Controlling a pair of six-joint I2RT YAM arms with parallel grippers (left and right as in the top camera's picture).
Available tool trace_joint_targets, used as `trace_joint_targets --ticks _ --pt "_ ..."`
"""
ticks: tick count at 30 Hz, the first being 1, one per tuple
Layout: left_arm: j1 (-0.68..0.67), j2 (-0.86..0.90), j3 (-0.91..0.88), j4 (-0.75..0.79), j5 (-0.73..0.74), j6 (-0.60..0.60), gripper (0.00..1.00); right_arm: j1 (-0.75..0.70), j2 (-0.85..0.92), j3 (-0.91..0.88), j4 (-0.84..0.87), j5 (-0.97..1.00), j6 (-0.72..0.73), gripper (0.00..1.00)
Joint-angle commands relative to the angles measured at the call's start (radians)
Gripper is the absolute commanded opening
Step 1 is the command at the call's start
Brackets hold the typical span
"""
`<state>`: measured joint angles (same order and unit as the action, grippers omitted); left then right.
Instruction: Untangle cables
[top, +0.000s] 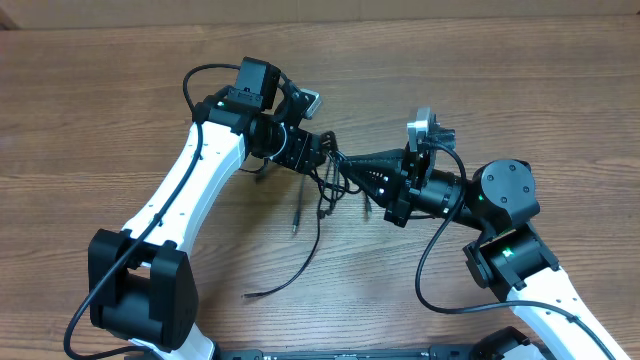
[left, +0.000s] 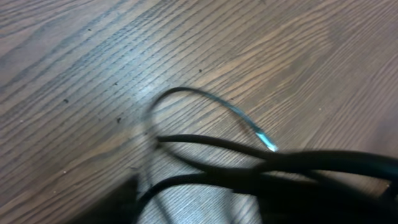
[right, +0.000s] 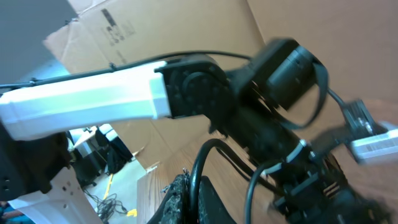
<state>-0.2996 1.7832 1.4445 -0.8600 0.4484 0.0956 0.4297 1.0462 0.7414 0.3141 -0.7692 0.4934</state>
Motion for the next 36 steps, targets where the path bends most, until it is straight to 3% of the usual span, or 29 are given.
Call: trace_joint_targets --ticks 1,17,24,26,28,31,33,36 --pt "0.014 0.011 -0.002 0.006 0.039 -0.006 0.05 -0.030 -0.023 0.030 -0.036 -0.018 0.004 0.04" --pt "0.145 0.011 -0.002 0.045 0.339 -0.006 0.05 -0.203 -0.023 0.029 -0.379 -0.010 -0.004 0.04" --pt "0.197 0.011 -0.002 0.045 0.458 0.002 0.04 -0.251 -0.023 0.029 -0.649 0.151 -0.080 0.07" --pt "0.202 0.011 -0.002 0.046 0.487 0.018 0.04 -0.251 -0.023 0.029 -0.734 0.234 -0.083 0.40" --pt "0.202 0.011 -0.002 0.046 0.488 0.021 0.04 -0.251 -0.023 0.029 -0.786 0.290 -0.083 0.54" --pt "0.202 0.011 -0.002 0.046 0.488 0.020 0.04 -0.252 -0.023 0.029 -0.823 0.351 -0.084 0.85" --pt "0.202 0.011 -0.002 0.045 0.488 0.020 0.04 -0.251 -0.023 0.029 -0.821 0.349 -0.122 0.93" --pt "0.201 0.011 -0.002 0.039 0.488 0.022 0.04 -0.251 -0.023 0.029 -0.814 0.349 -0.172 0.96"
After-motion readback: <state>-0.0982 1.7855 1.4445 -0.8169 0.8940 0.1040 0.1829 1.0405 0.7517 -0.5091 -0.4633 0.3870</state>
